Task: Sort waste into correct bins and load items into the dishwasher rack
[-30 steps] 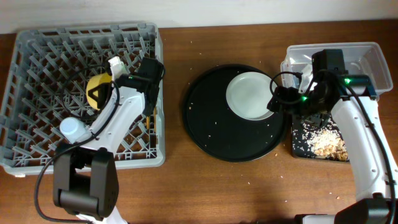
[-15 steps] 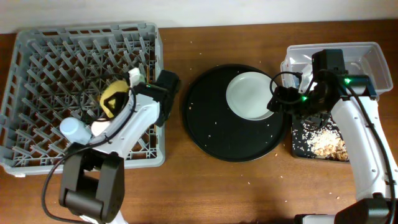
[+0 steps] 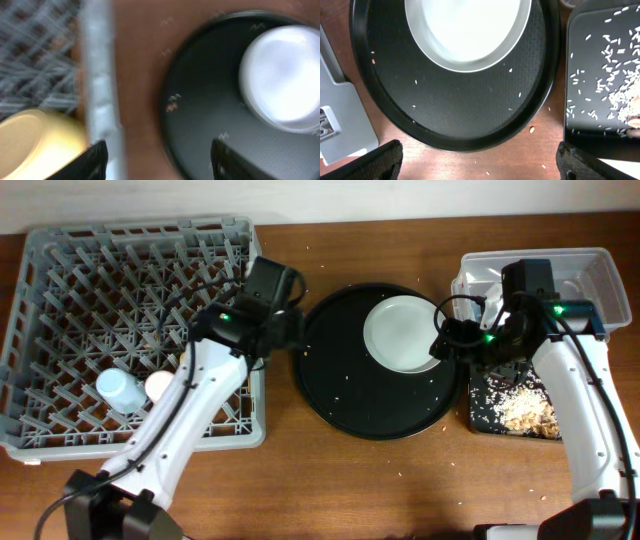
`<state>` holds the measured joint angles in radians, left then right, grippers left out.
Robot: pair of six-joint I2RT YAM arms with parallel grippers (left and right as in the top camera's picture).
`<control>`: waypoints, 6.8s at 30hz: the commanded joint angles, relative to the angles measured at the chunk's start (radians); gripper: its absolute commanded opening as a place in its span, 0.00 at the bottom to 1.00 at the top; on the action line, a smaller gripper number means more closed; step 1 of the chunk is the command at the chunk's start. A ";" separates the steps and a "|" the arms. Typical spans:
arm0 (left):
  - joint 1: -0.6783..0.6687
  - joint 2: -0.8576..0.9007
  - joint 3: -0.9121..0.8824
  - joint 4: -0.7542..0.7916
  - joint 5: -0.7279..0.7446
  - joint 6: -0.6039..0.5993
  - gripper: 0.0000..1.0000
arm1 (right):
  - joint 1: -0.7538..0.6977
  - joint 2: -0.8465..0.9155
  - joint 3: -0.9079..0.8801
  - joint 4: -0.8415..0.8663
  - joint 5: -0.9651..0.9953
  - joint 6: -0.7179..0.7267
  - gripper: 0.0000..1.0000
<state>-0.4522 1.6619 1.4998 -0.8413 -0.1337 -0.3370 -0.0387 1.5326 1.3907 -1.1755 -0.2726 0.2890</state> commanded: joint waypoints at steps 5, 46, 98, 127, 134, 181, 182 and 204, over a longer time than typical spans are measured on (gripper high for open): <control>-0.169 0.327 0.008 0.436 0.241 0.019 0.60 | -0.001 0.001 0.010 0.002 -0.005 0.005 0.98; 0.324 0.026 -0.060 0.006 -1.037 0.196 0.00 | -0.001 0.001 0.010 0.002 -0.005 0.005 0.98; 0.573 0.033 -0.099 0.148 -0.963 0.166 0.00 | -0.001 0.001 0.010 0.002 -0.005 0.005 0.98; 0.173 -0.603 -0.098 -0.202 0.071 0.274 0.99 | -0.001 0.001 0.010 0.002 -0.005 0.005 0.98; 0.174 -0.603 -0.098 -0.286 0.087 0.291 0.99 | -0.001 0.001 0.010 0.002 -0.005 0.005 0.98; 0.396 -1.650 -1.490 0.761 0.168 0.338 0.99 | 0.034 -0.403 -0.029 0.222 0.169 -0.455 0.98; 0.396 -1.650 -1.490 0.761 0.168 0.338 0.99 | 0.034 -0.477 -0.047 0.243 0.169 -0.488 0.98; 0.396 -1.650 -1.490 0.761 0.168 0.338 0.99 | 0.053 -1.529 -1.261 1.105 0.032 -0.491 0.98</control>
<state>-0.0601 0.0158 0.0120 -0.0753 0.0265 -0.0147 0.0051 0.0128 0.2070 -0.1394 -0.2272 -0.2020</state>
